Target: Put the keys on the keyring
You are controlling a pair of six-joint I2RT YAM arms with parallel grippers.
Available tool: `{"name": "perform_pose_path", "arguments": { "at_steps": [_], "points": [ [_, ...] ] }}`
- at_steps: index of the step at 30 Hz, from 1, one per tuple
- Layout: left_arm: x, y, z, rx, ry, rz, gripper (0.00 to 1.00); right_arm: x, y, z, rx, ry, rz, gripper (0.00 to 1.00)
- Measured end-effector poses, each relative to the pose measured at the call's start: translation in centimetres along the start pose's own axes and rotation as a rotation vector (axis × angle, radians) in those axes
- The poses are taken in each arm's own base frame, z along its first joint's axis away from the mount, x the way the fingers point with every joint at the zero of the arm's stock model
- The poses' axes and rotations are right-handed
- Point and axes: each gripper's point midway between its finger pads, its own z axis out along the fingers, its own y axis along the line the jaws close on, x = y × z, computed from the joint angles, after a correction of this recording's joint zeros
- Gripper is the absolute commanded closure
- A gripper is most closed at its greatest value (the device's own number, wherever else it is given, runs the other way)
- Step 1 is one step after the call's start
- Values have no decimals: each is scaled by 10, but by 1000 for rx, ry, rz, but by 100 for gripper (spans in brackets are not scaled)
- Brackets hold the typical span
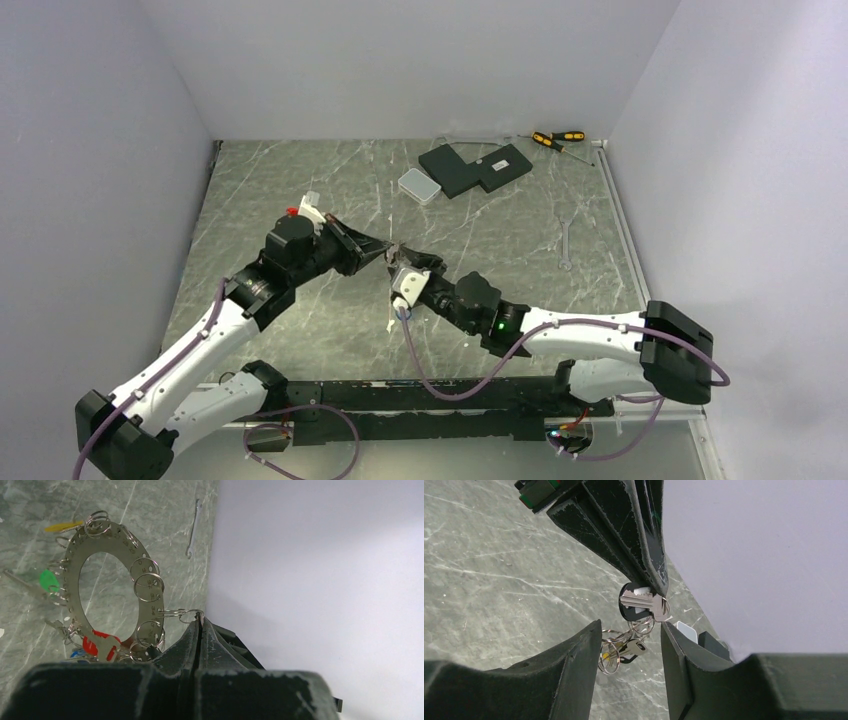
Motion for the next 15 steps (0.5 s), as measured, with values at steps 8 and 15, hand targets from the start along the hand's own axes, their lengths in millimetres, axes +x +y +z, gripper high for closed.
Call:
{"name": "perform_pose_path", "arguments": {
  "at_steps": [8,15],
  "points": [
    [-1,16,2,-35,-17,-33,100,-20,2,1,24,-32,-48,52],
    [-5,12,-1,-21,-34,-40,100,-22,1,3,43,-27,-70,56]
  ]
}}
